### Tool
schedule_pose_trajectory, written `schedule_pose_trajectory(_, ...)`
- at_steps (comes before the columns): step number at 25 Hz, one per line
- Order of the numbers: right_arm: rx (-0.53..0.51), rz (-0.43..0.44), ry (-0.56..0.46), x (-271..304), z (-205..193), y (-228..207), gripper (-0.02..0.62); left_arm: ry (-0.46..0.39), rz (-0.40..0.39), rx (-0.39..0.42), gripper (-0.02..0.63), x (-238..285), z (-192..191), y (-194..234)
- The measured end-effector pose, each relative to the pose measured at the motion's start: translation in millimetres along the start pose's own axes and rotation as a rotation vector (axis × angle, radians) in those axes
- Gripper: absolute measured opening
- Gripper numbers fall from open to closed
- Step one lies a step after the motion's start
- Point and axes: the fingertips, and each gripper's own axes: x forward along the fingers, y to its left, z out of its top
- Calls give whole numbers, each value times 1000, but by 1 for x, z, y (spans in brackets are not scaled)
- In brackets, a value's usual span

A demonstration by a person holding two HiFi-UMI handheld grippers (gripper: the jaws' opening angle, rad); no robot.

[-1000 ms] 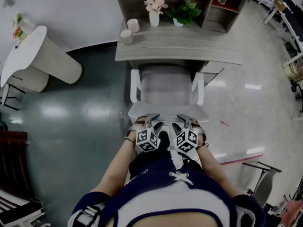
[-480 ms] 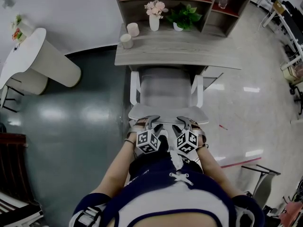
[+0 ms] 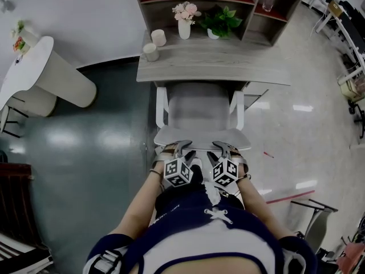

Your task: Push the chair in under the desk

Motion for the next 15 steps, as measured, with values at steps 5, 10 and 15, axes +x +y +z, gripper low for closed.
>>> schedule_pose_trajectory(5,-11,-4,-5,2,-1,-4,158,-2,7,1,173,3,1,2)
schedule_pose_trajectory(10,-17,-10,-8,3,-1,-9,158,-7,9,-1,173,5,3,7)
schedule_pose_trajectory(15,-11,-1,-2,8,-1,-20,158,-10,14,-3,173,11,6,15)
